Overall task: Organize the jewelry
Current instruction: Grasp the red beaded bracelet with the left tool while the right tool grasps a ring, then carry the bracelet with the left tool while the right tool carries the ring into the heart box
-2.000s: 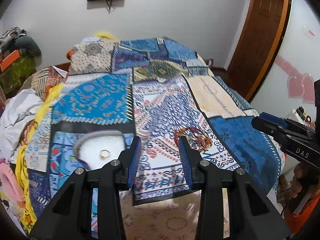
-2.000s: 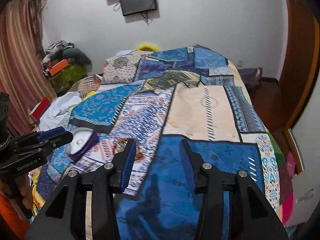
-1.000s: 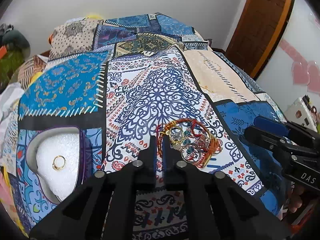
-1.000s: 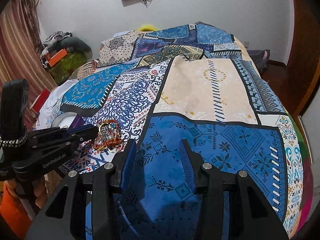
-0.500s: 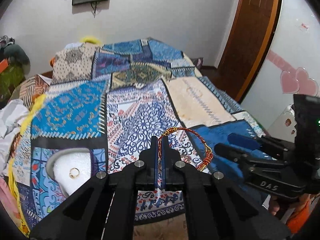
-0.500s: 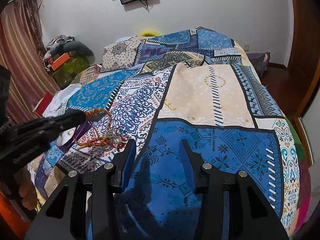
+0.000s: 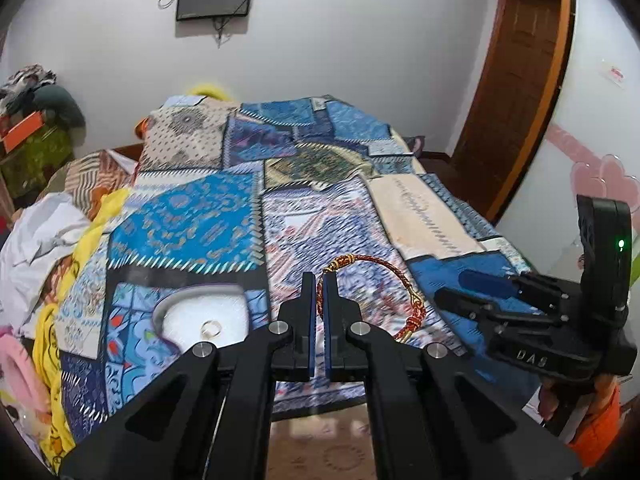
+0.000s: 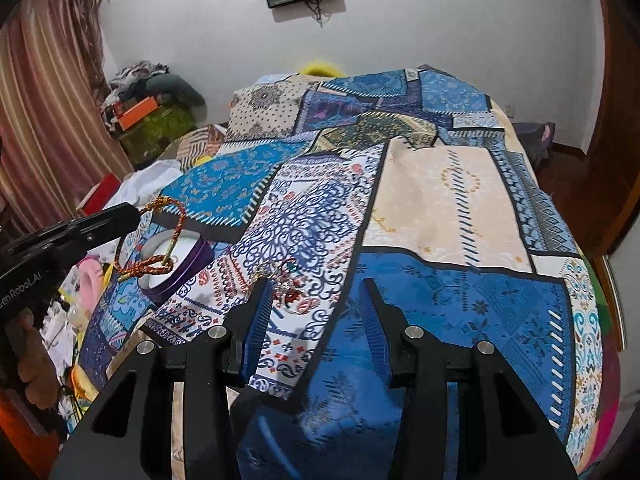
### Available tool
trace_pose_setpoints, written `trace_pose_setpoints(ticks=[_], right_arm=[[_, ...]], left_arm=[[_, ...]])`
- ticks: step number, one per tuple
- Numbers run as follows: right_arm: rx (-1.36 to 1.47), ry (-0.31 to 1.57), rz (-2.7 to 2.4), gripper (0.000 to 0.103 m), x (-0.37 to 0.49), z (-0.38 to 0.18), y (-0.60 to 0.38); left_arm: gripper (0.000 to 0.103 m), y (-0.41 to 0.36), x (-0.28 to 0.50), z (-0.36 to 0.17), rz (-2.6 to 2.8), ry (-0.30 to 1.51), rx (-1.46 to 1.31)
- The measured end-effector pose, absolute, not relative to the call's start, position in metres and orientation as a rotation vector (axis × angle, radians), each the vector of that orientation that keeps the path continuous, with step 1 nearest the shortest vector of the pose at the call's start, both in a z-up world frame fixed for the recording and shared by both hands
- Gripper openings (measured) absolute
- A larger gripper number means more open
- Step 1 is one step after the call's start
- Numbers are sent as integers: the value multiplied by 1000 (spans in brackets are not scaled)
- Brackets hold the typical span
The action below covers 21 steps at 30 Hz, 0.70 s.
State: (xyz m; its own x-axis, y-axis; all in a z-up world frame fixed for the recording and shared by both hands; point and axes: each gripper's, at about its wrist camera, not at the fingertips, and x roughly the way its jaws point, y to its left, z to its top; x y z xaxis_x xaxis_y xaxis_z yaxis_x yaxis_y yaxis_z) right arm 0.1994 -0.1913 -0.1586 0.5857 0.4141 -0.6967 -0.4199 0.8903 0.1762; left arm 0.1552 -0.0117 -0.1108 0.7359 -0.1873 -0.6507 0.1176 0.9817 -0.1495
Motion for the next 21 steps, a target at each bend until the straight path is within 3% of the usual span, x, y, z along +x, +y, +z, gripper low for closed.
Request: trace_pose_setpoints(ticks=[18,21], right_arm=[[-144,910,510,41,212,-191,-164],[-161,898,501,33,211,-192,-164]], left_arm=[[1,31,154,-151,-109,779,-185],[1,32,155,-154,-109,785,-191]])
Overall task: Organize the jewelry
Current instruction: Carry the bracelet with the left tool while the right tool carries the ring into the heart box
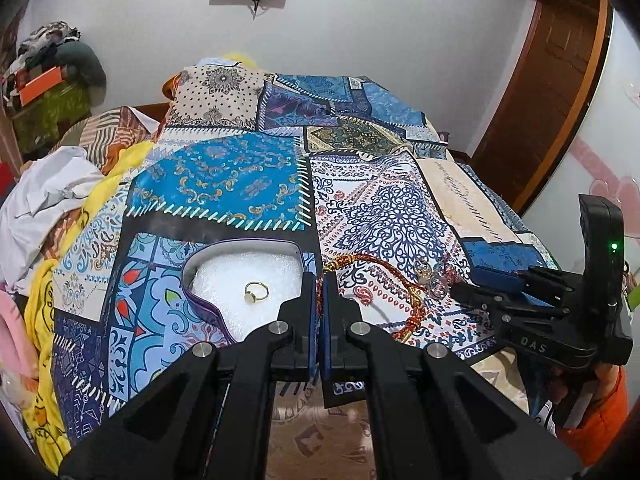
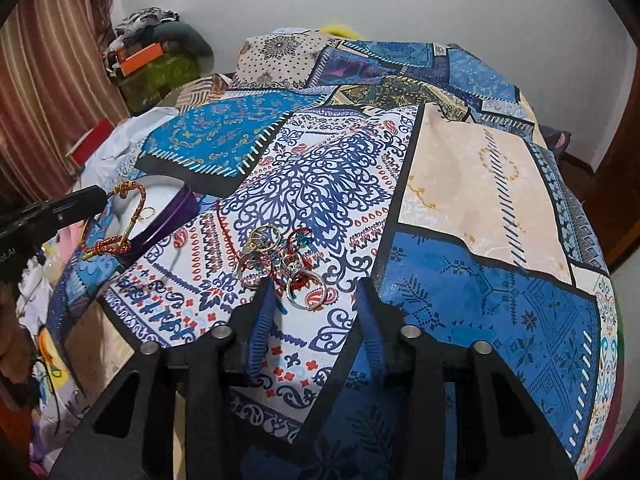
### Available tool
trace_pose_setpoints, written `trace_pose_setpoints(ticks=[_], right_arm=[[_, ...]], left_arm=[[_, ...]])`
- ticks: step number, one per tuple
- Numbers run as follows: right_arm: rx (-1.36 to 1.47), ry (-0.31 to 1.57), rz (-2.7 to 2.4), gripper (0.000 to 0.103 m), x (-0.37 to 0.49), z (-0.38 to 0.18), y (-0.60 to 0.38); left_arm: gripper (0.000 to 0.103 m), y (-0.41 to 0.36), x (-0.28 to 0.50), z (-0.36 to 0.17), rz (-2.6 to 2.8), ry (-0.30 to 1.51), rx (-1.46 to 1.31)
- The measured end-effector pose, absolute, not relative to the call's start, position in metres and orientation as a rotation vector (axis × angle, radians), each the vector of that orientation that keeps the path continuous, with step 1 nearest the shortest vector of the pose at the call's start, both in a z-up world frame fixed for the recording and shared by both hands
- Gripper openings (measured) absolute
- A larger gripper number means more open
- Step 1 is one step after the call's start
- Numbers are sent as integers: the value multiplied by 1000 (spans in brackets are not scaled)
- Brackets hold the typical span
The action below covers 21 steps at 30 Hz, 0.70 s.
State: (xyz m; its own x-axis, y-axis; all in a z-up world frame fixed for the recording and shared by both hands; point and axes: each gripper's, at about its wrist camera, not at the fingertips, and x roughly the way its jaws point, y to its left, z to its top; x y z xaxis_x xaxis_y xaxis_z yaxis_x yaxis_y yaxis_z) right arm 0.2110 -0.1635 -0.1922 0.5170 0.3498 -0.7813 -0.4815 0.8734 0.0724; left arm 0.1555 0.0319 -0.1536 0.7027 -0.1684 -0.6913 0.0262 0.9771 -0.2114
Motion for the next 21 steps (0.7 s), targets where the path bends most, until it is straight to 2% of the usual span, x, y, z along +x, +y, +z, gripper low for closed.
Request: trace_pose_setpoints(ticks=[3,12,21], right_arm=[[-159,896,513,19,213,-193,-163],[-113,885,511,19,209,-187,-169],[-98,797,473,19,190,-152,-179]], left_arm=[[1,31,154,-153,-109,783,-192],[1,31,145,-139,-102,754,-187],[1,35,129,-121,-89,706,-185]])
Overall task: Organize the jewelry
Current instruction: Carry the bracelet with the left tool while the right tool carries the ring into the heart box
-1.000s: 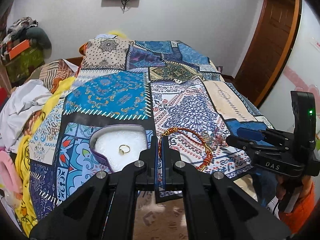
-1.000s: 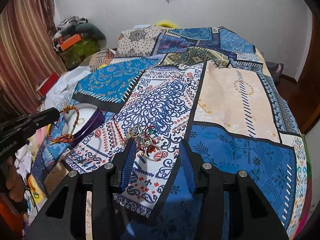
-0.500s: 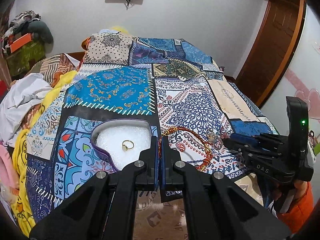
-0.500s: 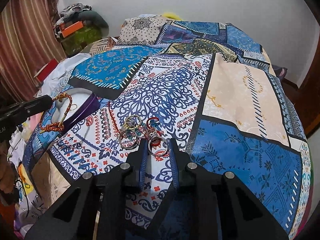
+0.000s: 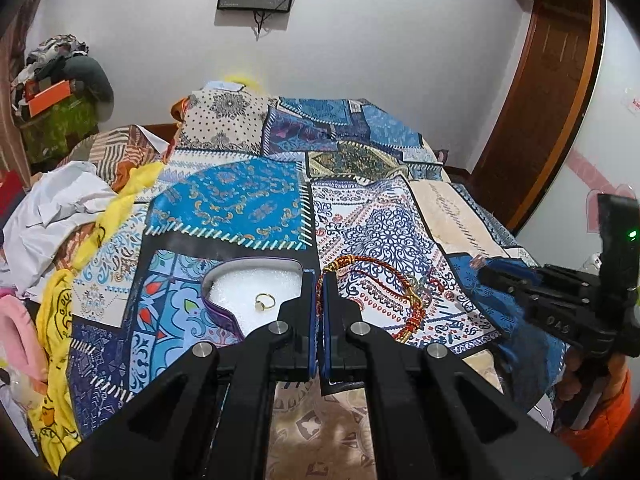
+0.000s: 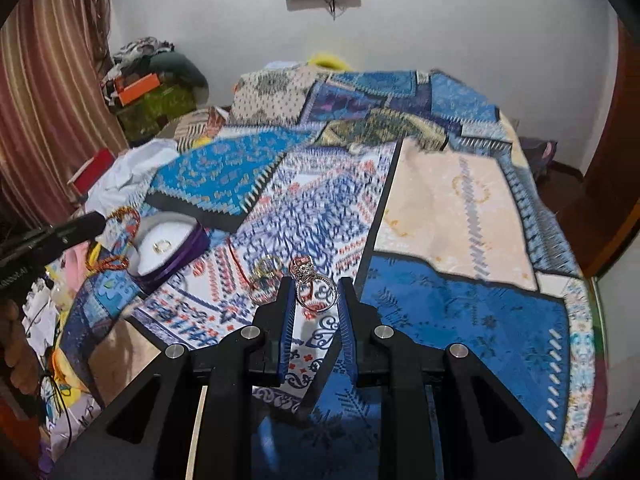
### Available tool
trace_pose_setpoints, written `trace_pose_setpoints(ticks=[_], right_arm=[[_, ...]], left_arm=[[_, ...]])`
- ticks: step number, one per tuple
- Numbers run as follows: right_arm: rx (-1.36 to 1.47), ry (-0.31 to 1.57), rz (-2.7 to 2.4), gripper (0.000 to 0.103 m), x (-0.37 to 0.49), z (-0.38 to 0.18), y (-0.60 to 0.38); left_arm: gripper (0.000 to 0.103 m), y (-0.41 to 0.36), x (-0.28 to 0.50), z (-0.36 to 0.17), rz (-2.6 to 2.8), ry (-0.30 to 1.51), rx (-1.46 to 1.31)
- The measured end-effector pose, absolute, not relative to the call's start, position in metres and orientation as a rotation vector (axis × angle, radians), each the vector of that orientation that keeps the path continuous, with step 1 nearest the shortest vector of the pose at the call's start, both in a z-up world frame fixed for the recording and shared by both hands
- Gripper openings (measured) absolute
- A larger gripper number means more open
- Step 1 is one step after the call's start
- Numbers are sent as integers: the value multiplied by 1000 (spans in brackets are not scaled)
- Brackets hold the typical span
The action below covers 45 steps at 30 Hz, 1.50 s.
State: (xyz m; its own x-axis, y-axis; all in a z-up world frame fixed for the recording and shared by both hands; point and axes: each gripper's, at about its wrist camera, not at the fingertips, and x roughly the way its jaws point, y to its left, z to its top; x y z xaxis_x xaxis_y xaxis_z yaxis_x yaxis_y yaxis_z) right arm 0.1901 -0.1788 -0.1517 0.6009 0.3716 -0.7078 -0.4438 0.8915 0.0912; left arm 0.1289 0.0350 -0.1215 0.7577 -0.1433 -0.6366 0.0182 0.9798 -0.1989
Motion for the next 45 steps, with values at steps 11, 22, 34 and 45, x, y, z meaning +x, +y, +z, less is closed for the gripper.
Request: trace_pose_setpoints(ticks=[11,22,34,45], right_arm=[[-76,687,540,19,172,-113,-151],[-106,666,665,19,166,-109,-92],[-137,749,731,19,187,-140,-40],[-112,861,691,19,213,-173,-32]], left_arm=[[1,63,108,-101,-36,640,-191],[1,101,104,-108,38,631,-212],[1,120,130,-147,40,710,-231],[1,107,167,-177,-23,785,-199]])
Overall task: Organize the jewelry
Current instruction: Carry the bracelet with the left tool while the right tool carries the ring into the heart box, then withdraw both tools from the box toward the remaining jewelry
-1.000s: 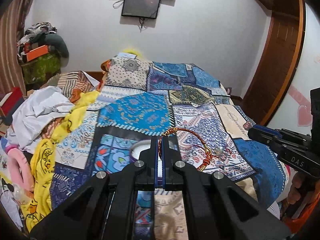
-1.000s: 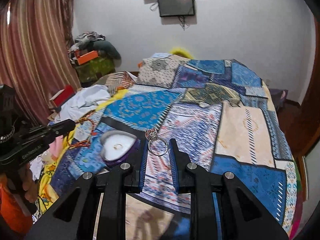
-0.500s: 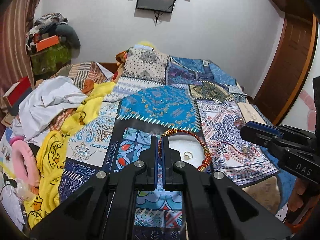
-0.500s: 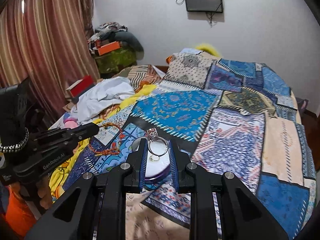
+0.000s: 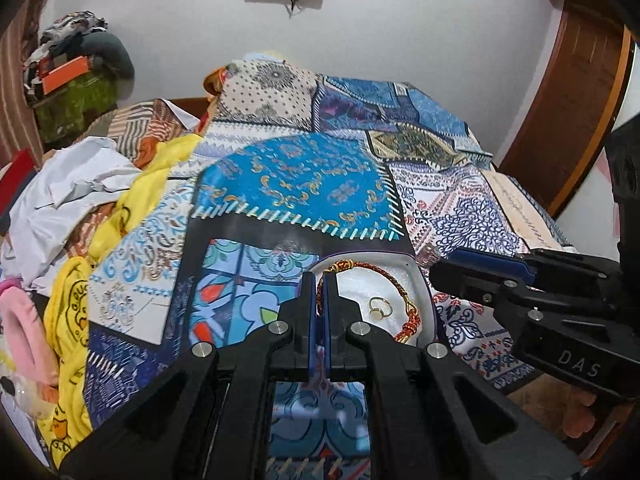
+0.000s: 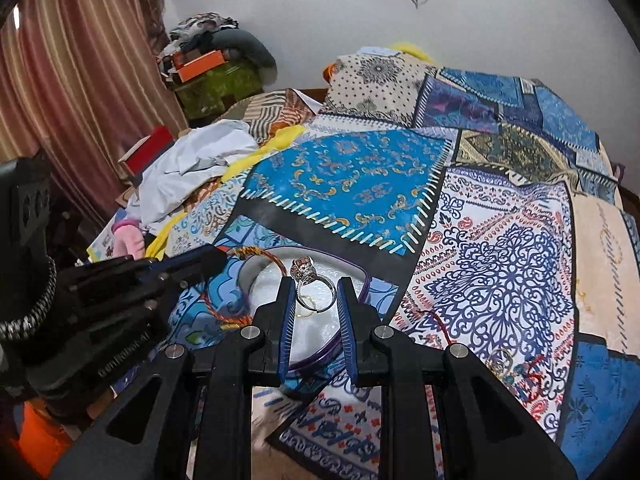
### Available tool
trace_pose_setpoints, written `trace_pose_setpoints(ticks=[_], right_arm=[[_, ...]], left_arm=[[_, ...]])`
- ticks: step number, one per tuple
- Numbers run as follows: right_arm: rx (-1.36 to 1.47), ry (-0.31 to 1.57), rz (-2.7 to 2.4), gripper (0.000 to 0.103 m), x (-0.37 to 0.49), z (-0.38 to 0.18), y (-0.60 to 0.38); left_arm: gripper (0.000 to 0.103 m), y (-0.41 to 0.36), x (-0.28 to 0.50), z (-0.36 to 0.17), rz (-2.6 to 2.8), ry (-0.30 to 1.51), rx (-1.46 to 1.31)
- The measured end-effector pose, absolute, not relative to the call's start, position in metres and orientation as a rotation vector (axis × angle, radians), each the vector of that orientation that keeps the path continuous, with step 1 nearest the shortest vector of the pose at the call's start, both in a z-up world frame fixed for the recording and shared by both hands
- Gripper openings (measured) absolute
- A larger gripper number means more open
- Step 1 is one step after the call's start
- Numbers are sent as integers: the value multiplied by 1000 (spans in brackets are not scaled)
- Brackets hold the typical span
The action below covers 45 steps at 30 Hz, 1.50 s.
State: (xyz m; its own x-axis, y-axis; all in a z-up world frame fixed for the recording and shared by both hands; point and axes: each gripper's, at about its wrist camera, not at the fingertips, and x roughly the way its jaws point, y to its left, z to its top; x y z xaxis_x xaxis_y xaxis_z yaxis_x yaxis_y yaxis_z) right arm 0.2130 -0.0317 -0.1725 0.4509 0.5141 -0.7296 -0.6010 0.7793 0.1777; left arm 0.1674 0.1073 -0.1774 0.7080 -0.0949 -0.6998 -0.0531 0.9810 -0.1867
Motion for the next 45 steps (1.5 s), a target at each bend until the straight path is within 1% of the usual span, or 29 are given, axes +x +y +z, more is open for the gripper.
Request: trace_pose_setpoints(ticks=[12,23,25,27,29,31,38,42,45], right_arm=[[-143,891,685,19,221,-186,-18],[-133,941,678,19,225,-190,-19],[-120,950,678,20,225,-189,-22],[-117,944,674,24,223,-185,-24],[-118,923,665,33,219,-179,-26],[-118,900,656,37,215,-173,-29],[-125,830,626,38,203,-150,-48],[-131,783,606,38,195,-137,-62],[-122,756,589,38,191,-129,-78]], left_arm=[[1,101,181,-186,-49,820,-177],[2,99,171,-176,-39,826,-158],[5,100,168,-172,-31,819,-154],[6,100,165,-166,-25,812,-151],[8,100,161,-160,-19,802,-148],[11,99,159,-155,-13,792,-147],[23,88,146,-130,-1,741,-136],[26,76,142,-117,-5,718,-125],[31,63,139,-108,-12,704,-112]])
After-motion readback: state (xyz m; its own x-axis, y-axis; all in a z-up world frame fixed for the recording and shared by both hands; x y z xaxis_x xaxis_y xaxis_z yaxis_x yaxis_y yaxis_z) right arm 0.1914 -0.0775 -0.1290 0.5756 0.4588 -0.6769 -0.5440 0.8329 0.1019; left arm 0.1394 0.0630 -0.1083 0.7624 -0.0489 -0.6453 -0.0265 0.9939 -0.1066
